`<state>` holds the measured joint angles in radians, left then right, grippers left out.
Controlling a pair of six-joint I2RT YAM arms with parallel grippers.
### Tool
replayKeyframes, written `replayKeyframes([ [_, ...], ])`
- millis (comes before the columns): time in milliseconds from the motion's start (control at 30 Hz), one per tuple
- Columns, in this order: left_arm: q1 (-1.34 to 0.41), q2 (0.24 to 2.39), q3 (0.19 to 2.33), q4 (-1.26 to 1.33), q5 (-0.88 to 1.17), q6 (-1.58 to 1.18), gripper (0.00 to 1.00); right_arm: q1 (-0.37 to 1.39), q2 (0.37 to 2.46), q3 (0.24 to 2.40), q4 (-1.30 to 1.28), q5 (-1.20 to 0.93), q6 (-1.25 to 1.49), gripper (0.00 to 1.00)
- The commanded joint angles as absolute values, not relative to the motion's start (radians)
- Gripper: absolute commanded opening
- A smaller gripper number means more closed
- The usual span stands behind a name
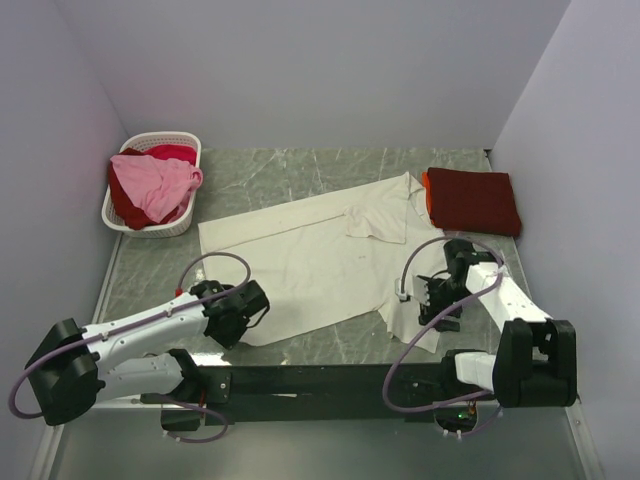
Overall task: Fold and stack the t-shirts
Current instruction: Fold the tshirt
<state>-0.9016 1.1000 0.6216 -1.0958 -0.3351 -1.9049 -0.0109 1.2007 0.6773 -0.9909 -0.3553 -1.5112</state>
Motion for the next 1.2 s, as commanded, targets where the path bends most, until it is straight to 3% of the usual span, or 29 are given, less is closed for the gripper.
replayKeyframes([
  [0,-0.897,1.074,0.655,-1.114,-0.374,-1.884,0.00,0.024,1.242,0.621,-0.934,-0.215,-1.580,0.82],
  [200,-0.896,1.052,0.647,-1.106,-0.376,-1.882,0.01,0.156,1.276,0.558,-0.806,-0.166,-1.505,0.81],
  [267,-0.894,1.046,0.644,-1.106,-0.374,-1.891,0.00,0.187,1.285,0.542,-0.775,-0.150,-1.464,0.75],
  [400,-0.893,1.022,0.640,-1.109,-0.379,-1.893,0.00,0.235,1.292,0.548,-0.761,-0.153,-1.419,0.57],
  [433,-0.893,1.017,0.638,-1.109,-0.380,-1.893,0.00,0.235,1.290,0.563,-0.778,-0.163,-1.410,0.47],
  [533,-0.890,1.011,0.644,-1.114,-0.388,-1.885,0.00,0.233,1.273,0.659,-0.873,-0.201,-1.371,0.33],
  [700,-0.888,1.017,0.669,-1.124,-0.408,-1.873,0.00,0.241,1.290,0.874,-1.034,-0.279,-1.330,0.25],
  [833,-0.882,1.012,0.673,-1.123,-0.420,-1.868,0.00,0.279,1.400,1.036,-0.996,-0.327,-1.201,0.23],
  [1000,-0.877,0.996,0.657,-1.118,-0.413,-1.870,0.00,0.322,1.618,1.204,-0.951,-0.380,-0.980,0.31],
  [1100,-0.874,0.976,0.655,-1.129,-0.416,-1.870,0.00,0.308,1.609,1.241,-1.101,-0.446,-1.101,0.34],
  [1167,-0.871,0.965,0.652,-1.132,-0.422,-1.870,0.00,0.304,1.528,1.157,-1.161,-0.433,-1.248,0.43],
])
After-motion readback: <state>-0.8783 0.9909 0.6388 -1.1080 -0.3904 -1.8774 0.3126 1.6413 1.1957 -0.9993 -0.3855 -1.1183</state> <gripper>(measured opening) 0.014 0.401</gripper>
